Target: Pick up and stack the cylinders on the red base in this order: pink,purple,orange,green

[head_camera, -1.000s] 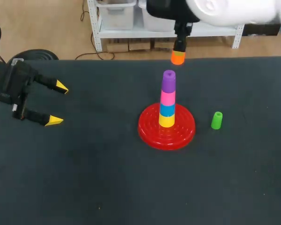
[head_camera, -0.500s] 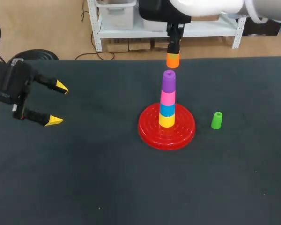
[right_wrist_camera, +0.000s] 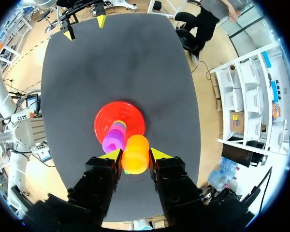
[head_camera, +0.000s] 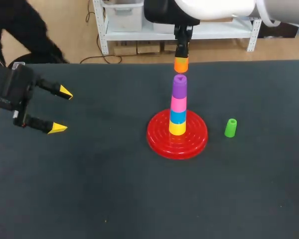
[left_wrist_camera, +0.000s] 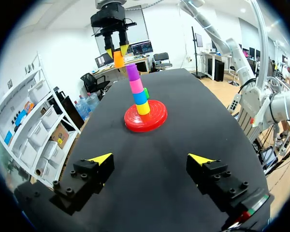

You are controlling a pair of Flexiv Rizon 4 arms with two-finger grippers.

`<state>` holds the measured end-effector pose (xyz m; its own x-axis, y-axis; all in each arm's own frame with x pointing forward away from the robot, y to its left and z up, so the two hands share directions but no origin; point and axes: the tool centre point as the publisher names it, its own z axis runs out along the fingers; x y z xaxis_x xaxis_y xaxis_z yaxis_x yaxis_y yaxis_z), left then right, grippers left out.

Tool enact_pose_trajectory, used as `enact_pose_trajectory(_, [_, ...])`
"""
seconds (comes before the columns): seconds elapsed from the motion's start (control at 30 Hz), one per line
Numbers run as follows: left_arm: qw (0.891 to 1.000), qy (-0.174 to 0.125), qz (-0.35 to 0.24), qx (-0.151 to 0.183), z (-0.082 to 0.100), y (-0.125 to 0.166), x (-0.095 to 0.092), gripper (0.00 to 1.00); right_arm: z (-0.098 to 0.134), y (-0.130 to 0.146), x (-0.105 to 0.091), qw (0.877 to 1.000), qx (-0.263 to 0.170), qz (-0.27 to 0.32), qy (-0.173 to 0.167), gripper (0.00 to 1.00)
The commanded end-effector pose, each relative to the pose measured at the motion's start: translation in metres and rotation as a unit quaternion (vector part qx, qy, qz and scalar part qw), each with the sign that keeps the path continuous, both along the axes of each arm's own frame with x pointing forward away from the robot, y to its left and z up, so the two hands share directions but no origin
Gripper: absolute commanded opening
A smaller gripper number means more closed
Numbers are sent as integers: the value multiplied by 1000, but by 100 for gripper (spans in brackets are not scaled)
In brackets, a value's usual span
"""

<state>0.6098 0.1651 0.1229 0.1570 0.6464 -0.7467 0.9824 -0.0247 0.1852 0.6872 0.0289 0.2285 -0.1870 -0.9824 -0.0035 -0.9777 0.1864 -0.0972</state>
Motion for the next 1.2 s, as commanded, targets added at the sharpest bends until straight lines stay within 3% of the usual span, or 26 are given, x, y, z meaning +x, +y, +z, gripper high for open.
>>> enact_pose_trajectory(0.03, [1000,-1,-1,-1,-1,1,0,100,5,-1,-10,1000,0,2,-12,0])
enact_pose_trajectory(0.47, [1000,-1,-1,-1,-1,1,0,100,6,2,-23,1000,-3,6,-9,0])
enact_pose_trajectory(1.2, [1000,-1,-1,-1,-1,1,0,100,-8,-1,-24,1000,4,6,20,0])
